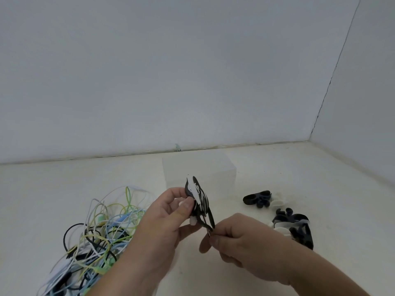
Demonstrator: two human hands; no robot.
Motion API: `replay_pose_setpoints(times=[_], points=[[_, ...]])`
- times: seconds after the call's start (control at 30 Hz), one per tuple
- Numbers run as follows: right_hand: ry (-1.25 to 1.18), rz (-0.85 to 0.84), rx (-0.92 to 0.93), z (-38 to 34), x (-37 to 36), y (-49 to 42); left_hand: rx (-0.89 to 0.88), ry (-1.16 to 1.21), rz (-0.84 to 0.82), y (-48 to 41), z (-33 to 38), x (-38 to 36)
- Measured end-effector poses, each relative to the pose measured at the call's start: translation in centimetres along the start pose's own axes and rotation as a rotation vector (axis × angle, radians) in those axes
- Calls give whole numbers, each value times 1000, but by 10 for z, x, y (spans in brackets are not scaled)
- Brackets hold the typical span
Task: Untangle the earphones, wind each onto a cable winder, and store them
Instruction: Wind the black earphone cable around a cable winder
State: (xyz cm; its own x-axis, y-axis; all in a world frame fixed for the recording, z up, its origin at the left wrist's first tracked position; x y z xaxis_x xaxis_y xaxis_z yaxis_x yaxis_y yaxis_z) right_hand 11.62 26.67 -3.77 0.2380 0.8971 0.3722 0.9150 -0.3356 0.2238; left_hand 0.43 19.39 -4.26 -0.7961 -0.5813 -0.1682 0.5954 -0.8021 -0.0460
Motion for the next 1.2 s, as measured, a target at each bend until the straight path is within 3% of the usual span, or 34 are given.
replay_pose_setpoints(times=[0.33,0.53,0.63,1.07,1.2], points=[[49,49,21,-11,7,8,111,-46,26,0,-9,3],[108,63,51,-13,4,7,-23,-382,104,2,-1,7],[196,129,80,-14,9,7,-57,-406,58,3,1,2],[137,474,168,-21,38,16,-103,-460,-107,3,0,-11],[206,508,229,-25,42,18,-139,-505,-124,6,4,-16]])
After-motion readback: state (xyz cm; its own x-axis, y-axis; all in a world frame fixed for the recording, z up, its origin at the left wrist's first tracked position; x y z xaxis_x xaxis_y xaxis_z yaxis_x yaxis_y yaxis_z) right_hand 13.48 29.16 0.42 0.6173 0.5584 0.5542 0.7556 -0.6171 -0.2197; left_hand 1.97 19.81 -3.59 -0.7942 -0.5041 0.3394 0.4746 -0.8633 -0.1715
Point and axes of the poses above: each hand's wrist, its own y-axis away from the middle knuckle, its own x-axis out of the back of the hand, z = x × y, the point moved 8 cm from there along -y, towards the middle knuckle, and after that the axes turned 12 degrees about -y, right-handed, at the moved point
